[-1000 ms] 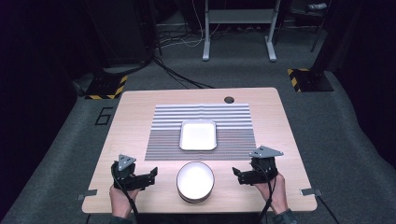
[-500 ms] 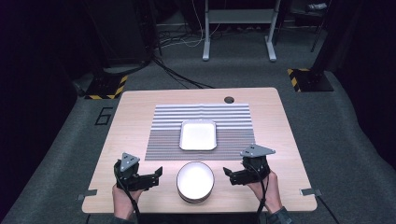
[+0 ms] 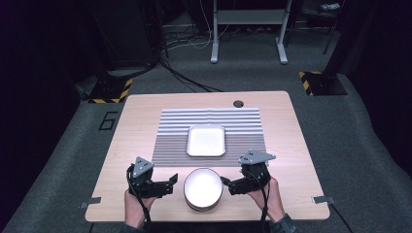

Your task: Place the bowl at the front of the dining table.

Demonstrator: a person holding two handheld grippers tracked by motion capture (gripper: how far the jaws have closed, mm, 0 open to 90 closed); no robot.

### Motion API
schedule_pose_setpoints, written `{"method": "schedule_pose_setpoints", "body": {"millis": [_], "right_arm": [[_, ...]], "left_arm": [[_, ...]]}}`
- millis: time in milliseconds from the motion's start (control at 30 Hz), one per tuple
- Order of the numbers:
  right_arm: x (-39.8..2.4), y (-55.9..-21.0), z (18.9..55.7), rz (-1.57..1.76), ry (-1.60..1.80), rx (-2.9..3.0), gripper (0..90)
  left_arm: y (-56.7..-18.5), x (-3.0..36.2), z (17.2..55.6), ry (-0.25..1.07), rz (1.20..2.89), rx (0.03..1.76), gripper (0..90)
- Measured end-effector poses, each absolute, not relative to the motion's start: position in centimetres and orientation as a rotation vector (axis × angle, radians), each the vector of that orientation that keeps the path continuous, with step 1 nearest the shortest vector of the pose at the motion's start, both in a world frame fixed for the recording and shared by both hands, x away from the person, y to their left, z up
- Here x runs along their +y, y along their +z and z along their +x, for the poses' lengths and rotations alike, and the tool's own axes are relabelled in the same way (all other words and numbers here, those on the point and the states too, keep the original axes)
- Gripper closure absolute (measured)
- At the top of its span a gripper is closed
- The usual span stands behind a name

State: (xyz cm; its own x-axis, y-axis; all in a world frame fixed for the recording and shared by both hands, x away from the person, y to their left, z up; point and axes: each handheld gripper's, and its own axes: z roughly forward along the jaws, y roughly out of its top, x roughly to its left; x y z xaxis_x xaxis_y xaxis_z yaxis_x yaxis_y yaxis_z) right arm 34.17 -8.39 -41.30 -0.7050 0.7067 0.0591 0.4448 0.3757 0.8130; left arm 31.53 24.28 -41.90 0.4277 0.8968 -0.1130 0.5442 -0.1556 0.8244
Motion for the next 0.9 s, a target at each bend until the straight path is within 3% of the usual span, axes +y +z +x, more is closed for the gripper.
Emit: {"method": "schedule_pose_setpoints", "body": {"millis": [700,900], "right_arm": [[-5.2,-43.4,34.4,0.991,1.225,2.459,1.3],[-4.5,-44.6,34.6,1.019,1.208,2.492,5.6]], "left_arm": [[-43.8,21.5,32.1,0.387,1.904,1.163,3.1],[-45.1,20.4,32.4,0.332,1.965,1.141,5.0]]}}
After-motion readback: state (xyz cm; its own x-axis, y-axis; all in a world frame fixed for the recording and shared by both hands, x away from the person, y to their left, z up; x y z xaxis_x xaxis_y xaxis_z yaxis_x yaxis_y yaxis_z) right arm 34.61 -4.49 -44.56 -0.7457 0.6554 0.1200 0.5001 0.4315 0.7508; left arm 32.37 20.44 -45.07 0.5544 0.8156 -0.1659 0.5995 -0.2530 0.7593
